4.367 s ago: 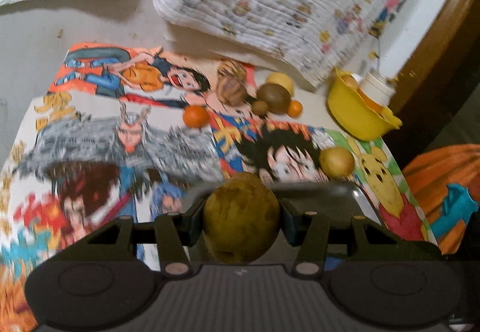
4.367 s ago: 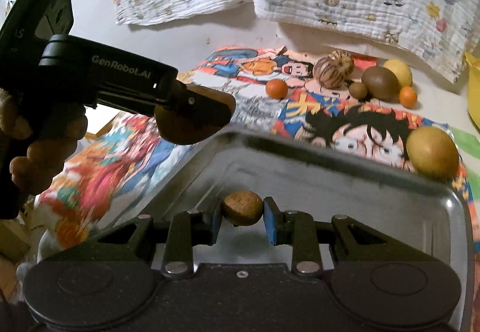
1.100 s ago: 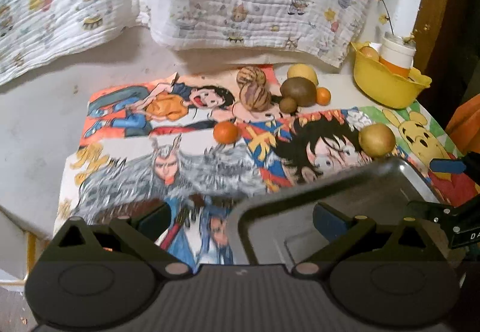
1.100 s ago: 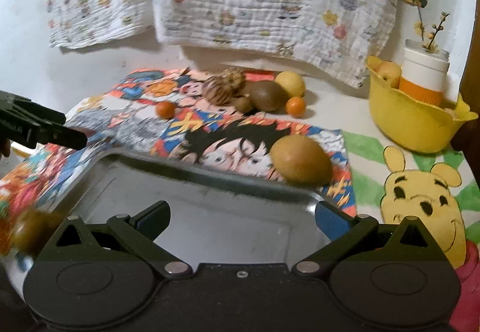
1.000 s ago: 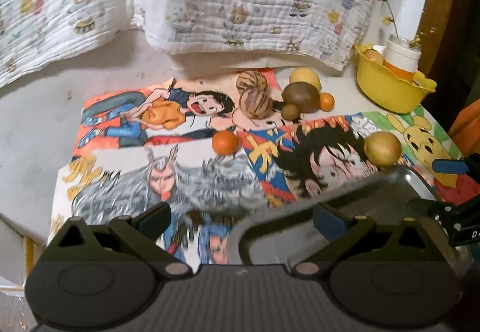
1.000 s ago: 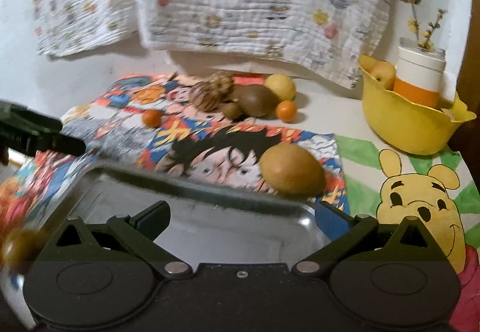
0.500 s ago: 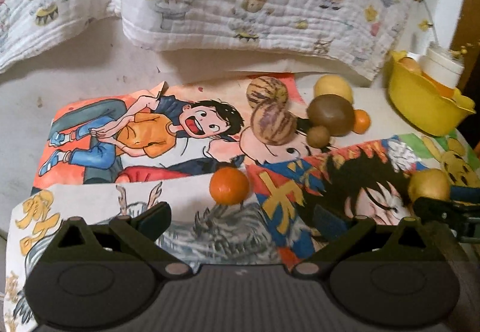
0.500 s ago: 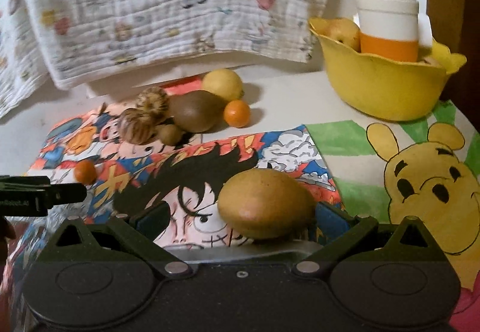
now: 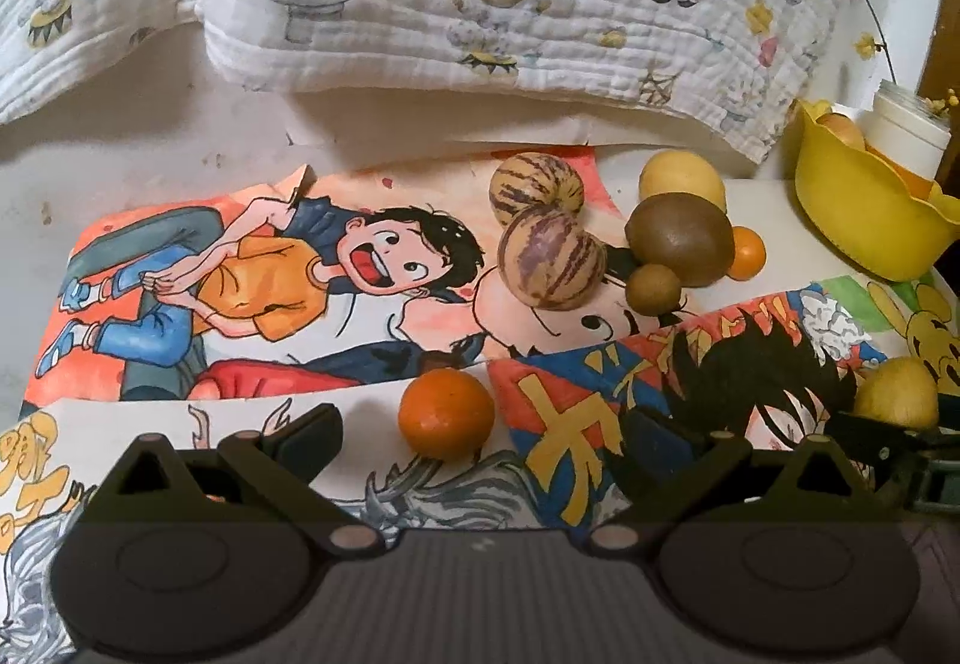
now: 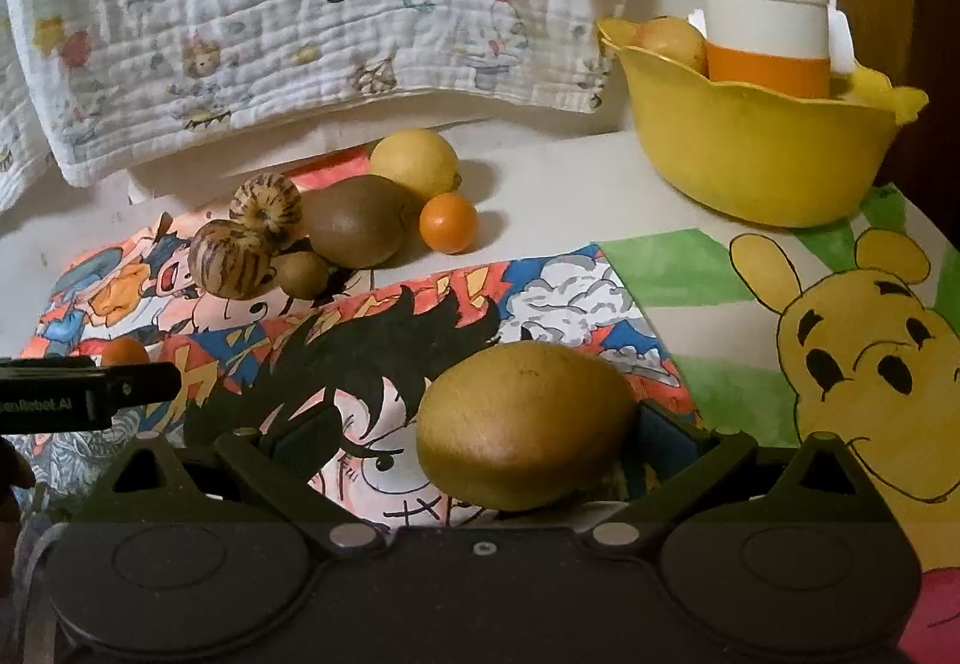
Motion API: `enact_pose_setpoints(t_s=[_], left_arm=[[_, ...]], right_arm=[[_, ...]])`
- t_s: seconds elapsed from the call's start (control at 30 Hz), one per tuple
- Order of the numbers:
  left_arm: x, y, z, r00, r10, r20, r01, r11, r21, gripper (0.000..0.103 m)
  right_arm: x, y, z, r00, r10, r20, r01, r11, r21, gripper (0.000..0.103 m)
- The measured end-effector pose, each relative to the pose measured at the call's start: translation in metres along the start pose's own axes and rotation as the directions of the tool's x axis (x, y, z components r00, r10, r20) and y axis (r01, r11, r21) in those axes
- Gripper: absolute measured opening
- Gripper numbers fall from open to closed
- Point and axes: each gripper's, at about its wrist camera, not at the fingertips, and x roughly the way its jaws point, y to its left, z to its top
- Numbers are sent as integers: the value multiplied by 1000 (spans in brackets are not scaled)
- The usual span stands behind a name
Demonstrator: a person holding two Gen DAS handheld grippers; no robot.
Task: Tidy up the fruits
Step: 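Close right gripper on the brown pear while left gripper closes on the tangerine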
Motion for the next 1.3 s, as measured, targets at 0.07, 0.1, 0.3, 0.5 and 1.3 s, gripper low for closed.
enact_pose_setpoints(t_s=[0.07, 0.1, 0.3, 0.5, 1.3], left_arm=[[1, -1, 0, 1000, -7, -1, 7, 1000, 3, 99], [2, -1, -1, 1000, -11, -4, 11, 1000, 2, 99], [3, -2, -2, 1000, -1, 18, 0, 1000, 15, 92], [2, 0, -3, 999, 18, 48, -18, 1000, -1, 77], [-11, -2, -5, 999, 0, 37, 1, 1000, -22, 35]], right_arm=[[1, 2, 0, 1000, 7, 0, -7, 1000, -1, 102], [1, 4, -1, 1000, 8, 0, -8, 1000, -6, 101], [2, 14, -3, 999, 35, 4, -34, 999, -41, 97], [2, 22, -4, 998, 51, 27, -49, 995, -92, 90], [1, 52, -17, 994, 98, 39, -84, 957, -279, 68]])
